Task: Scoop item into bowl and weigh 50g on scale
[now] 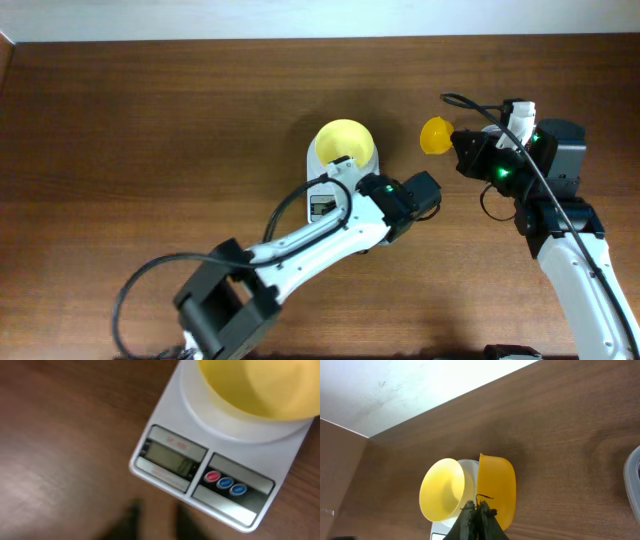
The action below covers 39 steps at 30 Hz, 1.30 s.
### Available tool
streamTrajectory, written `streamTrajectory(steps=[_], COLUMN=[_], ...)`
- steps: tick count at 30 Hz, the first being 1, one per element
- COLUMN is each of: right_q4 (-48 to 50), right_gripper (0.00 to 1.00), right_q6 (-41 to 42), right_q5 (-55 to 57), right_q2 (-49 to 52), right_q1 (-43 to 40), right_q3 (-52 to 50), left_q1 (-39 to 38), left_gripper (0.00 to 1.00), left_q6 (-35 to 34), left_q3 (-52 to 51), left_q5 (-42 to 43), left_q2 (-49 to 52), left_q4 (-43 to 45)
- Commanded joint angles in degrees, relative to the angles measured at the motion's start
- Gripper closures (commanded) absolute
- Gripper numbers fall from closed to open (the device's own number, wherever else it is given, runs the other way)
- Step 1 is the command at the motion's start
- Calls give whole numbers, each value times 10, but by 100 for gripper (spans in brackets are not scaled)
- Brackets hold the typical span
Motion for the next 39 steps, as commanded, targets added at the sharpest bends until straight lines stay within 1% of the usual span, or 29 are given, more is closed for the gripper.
streamTrajectory(steps=[1, 2, 3, 6, 8, 9, 11, 12, 14, 15, 16, 17, 21, 23, 24, 28, 39], right_q4=[-6, -12, -18, -55, -54, -53, -50, -49, -45, -40, -35, -28, -24, -24, -25, -38, -40], right_gripper=[96, 96, 96, 96, 96, 96, 96, 96, 96, 96, 96, 96, 96, 96, 96, 96, 96], right_q6=[-7, -7, -7, -25, -33, -33, -33, -33, -35, -35, -35, -35, -37, -37, -37, -37, -36], right_q5=[5, 5, 5, 5, 5, 5, 9, 15, 21, 21, 23, 32, 65, 72, 72, 72, 76], right_q2=[2, 2, 2, 2, 2, 2, 2, 2, 2, 2, 2, 2, 2, 2, 2, 2, 2], right_q1=[-3, -3, -3, -3, -3, -3, -3, -3, -4, -4, -4, -4, -4, -4, -4, -4, -4], right_q3=[7, 7, 7, 7, 7, 7, 7, 7, 7, 7, 7, 7, 7, 7, 7, 7, 7], left_q1=[-2, -2, -1, 14, 34, 42, 68, 85, 119, 130, 144, 153, 159, 159, 159, 159, 159], left_gripper=[6, 1, 1, 1, 1, 1, 1, 1, 1, 1, 1, 1, 1, 1, 1, 1, 1], left_q6=[7, 21, 41, 177, 299, 328, 401, 449, 553, 581, 622, 656, 704, 781, 797, 801, 801], left_q3=[0, 0, 0, 0, 0, 0, 0, 0, 0, 0, 0, 0, 0, 0, 0, 0, 0], left_q5=[-5, -5, -5, -4, 0, 6, 56, 93, 192, 228, 283, 309, 314, 375, 388, 354, 353], left_q2=[-75, -88, -102, -142, -164, -169, -179, -184, -187, -187, -187, -187, -187, -187, -187, -187, -187], left_q4=[-21, -22, -22, -22, -28, -33, -32, -32, -32, -32, -30, -30, -24, -15, -12, 16, 15])
